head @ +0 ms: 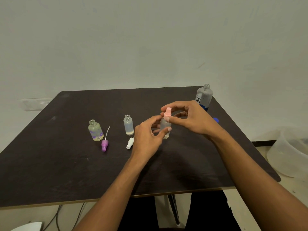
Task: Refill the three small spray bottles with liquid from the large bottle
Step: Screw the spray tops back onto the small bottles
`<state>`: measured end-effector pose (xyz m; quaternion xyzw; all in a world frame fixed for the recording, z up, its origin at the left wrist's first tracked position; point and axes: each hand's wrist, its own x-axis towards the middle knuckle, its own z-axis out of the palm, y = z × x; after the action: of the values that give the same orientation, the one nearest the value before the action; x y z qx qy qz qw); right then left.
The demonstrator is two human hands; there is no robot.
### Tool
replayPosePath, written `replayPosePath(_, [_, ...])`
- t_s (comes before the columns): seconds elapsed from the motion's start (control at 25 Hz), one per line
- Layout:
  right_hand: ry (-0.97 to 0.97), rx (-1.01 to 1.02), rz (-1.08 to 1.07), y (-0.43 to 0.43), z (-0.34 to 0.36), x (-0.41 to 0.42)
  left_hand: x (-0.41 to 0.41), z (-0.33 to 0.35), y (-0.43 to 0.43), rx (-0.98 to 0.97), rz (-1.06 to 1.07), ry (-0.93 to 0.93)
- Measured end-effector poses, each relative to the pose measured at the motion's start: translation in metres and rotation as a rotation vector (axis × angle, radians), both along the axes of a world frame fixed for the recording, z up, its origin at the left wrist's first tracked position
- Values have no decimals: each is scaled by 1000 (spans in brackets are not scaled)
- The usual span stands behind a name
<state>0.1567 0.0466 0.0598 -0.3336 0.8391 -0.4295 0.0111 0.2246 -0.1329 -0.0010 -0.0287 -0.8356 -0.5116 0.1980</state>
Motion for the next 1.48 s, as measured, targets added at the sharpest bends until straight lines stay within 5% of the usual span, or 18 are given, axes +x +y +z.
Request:
replayPosePath(0.4, [114,-144,-297,-15,-23,8,-2,-4,8,10,35,1])
replayPosePath(1.0, [121,-48,-283,-28,-22,-68,-101,-1,3,-25,182,-63])
replayPosePath(1.48, [-161,-95,-284,-51,-43,-153,-212,2,-6,-5,318,-205])
